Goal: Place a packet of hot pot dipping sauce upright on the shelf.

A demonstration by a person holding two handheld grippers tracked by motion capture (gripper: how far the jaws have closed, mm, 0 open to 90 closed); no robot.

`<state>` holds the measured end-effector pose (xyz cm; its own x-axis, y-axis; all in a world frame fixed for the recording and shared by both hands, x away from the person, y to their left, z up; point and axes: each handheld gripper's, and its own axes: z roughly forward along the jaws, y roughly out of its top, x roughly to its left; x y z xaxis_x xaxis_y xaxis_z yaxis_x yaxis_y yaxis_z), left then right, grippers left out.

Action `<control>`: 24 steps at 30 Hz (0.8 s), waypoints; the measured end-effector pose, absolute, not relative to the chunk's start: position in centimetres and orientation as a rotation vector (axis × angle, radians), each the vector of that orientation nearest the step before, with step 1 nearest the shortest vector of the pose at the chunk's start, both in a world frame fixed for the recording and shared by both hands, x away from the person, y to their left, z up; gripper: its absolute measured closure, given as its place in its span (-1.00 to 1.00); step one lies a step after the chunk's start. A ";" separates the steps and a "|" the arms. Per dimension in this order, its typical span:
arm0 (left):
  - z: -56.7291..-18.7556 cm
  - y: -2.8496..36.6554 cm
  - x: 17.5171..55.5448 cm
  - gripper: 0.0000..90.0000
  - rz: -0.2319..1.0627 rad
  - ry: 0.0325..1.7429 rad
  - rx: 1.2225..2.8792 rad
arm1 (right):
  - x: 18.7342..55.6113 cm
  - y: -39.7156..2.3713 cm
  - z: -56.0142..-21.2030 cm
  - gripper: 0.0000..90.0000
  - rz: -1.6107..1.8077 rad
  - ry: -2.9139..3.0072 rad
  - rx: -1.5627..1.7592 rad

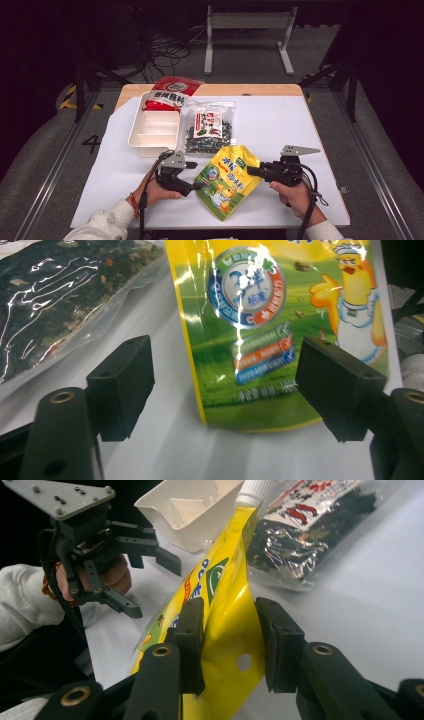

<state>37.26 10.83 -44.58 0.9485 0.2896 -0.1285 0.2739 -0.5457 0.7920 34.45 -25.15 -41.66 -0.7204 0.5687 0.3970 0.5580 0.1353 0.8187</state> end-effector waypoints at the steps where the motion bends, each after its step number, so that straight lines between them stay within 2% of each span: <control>1: -44.6 10.8 37.3 -0.49 0.022 0.396 2.175 | 34.5 -24.9 -41.3 0.46 1.705 2.360 1.146; 8: -44.4 10.0 37.5 -0.49 0.066 0.378 2.211 | 35.4 -24.6 -41.2 0.45 1.658 2.356 1.143; 13: -44.0 10.8 37.0 -0.50 0.112 0.382 2.203 | 35.8 -26.0 -42.3 0.39 1.561 2.366 1.271; 15: -43.9 11.6 36.3 -0.50 0.197 0.368 2.247 | 36.1 -26.9 -43.3 0.29 1.479 2.366 1.370; 18: -44.1 12.4 35.7 -0.51 0.211 0.366 2.248 | 36.3 -27.6 -43.6 0.40 1.383 2.345 1.426; 24: -44.2 15.0 34.7 -0.51 0.252 0.410 2.247 | 37.3 -27.1 -43.9 0.20 1.286 2.350 1.398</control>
